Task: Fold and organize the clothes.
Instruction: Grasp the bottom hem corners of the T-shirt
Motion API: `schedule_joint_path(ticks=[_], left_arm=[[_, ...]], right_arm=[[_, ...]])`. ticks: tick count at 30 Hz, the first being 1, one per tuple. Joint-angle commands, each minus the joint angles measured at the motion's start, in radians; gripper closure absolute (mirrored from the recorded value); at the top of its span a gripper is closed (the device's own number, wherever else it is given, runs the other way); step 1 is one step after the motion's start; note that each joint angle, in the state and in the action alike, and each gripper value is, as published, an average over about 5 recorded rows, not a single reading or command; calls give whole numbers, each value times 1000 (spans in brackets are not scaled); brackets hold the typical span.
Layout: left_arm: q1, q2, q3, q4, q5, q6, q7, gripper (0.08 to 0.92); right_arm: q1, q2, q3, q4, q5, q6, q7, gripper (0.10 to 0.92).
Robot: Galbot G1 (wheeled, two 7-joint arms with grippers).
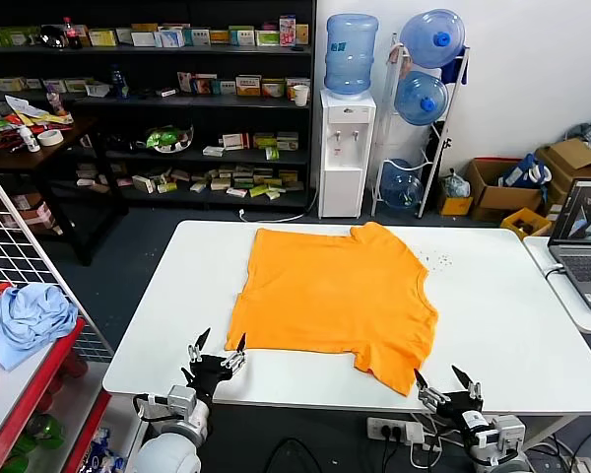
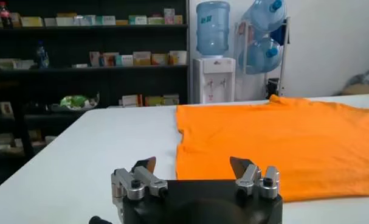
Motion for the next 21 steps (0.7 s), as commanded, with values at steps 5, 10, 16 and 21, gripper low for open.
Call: schedule_joint_path(ticks=[5,10,16,21], left_arm=[[-19,-15,10,6,20,81,-22,177],[-36,-28,26,5,19,149,-44,177],[-44,-43,31,23,10,173,-61,177],[-46,-43,28,37,3,178,-72,177]], right_arm=[[8,1,-5,-6,2,-4,5,203],[48,11,-27,-36,9,-11,27,203],[94,26,-54,-78,10,-16,38,203],[115,31,-71,-98,5,-20,39,203]])
